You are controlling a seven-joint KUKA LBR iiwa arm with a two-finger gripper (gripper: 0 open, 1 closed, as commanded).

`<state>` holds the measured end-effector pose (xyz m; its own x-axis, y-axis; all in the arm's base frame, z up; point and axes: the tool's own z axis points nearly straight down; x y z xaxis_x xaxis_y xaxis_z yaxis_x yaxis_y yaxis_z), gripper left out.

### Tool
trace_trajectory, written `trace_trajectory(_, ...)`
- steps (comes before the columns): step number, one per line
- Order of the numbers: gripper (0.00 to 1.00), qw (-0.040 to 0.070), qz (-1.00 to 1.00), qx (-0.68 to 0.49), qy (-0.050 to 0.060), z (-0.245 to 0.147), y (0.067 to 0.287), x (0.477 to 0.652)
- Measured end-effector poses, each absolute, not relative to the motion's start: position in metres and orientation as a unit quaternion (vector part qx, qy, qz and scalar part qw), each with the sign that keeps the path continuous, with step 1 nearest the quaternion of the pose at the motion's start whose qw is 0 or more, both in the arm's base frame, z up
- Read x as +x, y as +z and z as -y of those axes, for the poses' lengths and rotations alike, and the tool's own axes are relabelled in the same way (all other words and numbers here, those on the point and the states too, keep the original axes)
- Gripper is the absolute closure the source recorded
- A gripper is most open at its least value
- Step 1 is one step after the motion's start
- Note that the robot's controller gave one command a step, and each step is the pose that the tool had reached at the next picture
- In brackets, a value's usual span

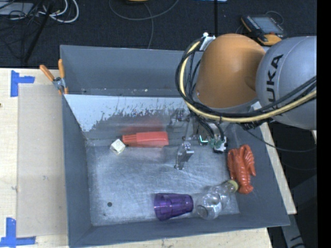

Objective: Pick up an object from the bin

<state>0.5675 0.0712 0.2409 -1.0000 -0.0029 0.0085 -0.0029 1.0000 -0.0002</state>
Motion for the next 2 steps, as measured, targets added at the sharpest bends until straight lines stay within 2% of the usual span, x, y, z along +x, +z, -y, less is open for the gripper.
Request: trace_trajectory(2, 0.00, -0.002, 1.000, 0.003, 0.000, -0.0714, 0.2425, 0.5680)
